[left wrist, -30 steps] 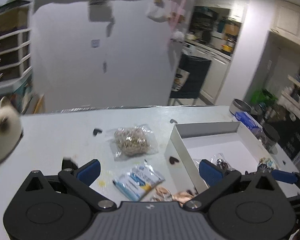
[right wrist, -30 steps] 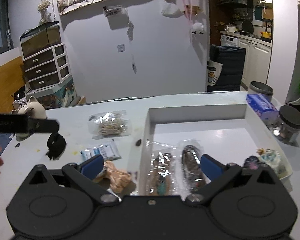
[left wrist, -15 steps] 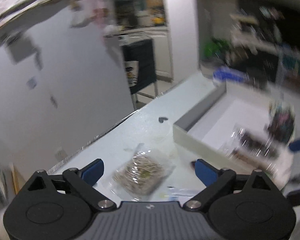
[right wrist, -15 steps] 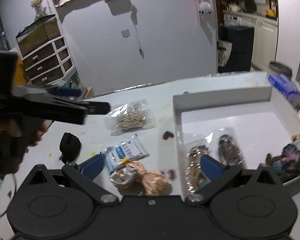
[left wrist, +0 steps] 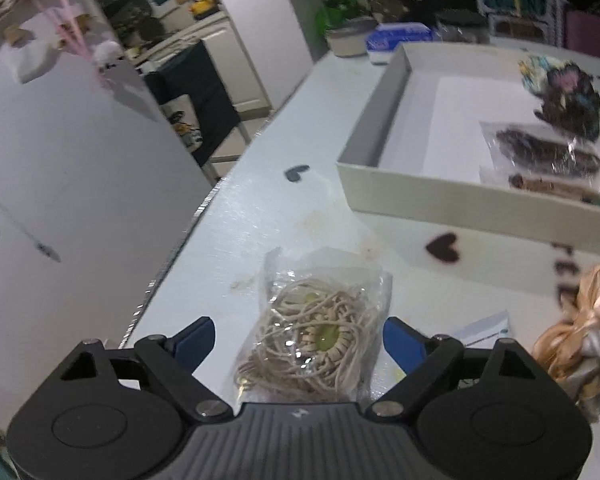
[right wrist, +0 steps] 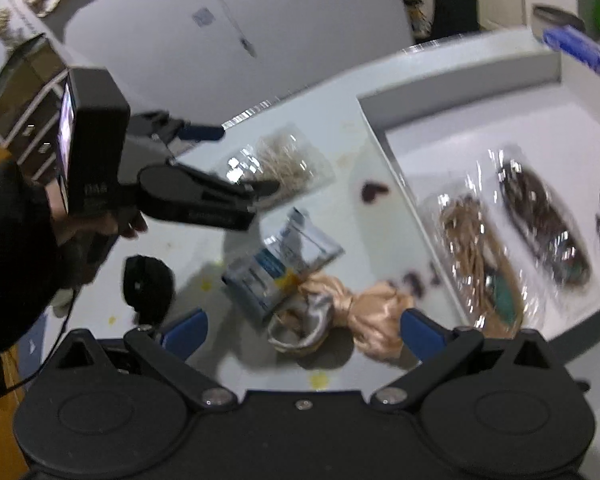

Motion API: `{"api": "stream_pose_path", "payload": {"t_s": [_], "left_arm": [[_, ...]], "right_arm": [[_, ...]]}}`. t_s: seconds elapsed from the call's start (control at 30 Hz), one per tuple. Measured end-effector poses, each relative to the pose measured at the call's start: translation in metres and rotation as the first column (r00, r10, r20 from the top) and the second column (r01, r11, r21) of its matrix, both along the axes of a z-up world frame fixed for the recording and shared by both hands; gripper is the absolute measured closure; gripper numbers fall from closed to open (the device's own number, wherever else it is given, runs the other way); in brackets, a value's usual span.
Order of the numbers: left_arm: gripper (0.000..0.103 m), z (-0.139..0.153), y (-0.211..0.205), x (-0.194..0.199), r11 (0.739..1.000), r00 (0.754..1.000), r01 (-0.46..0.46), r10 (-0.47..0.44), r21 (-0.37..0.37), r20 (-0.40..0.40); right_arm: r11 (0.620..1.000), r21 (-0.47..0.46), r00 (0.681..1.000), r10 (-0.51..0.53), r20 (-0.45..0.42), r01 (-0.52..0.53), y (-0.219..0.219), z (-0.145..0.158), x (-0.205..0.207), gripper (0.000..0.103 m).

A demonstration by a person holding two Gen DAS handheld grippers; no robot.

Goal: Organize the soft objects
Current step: 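Grasp the clear bag of beige cords with the left tool while the right tool grasps the peach satin scrunchies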

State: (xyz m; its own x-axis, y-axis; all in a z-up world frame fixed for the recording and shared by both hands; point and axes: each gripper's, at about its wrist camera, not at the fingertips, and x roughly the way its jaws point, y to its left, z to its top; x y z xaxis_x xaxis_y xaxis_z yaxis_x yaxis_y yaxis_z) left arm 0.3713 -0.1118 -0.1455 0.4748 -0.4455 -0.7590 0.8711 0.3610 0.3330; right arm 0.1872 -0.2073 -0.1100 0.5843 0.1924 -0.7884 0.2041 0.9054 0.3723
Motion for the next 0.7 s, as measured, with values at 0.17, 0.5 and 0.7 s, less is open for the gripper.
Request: {"api": "stream_pose_path", "payload": {"t_s": [0.17,0.5,0.7], "left_arm": [[0.012,-0.016,-0.005,0.004,0.999,0.999,0.047,-0.047,0.026,-0.007],[0.019,-0.021,0.008,0.018,0.993,0.993,-0.071,0.061,-0.094,-0.102],[0.028,-0.022,0.016,0.020,0.977,0.979,-0.155,0.132,-0.146,-0.156]], "right_arm": [[0.997,-0.058,0.997,-0.054,-0.049,0.051,0.010,-0.018,0.008,0.000],[0.976,-0.219,0.999,0.010,-0.047,-0.020,0.025,-0.043,0.024,0.000],[0.955,-0.286,0.996,0.066,-0.054,-0.079,0.032,-0.045,0.022,0.015]]}}
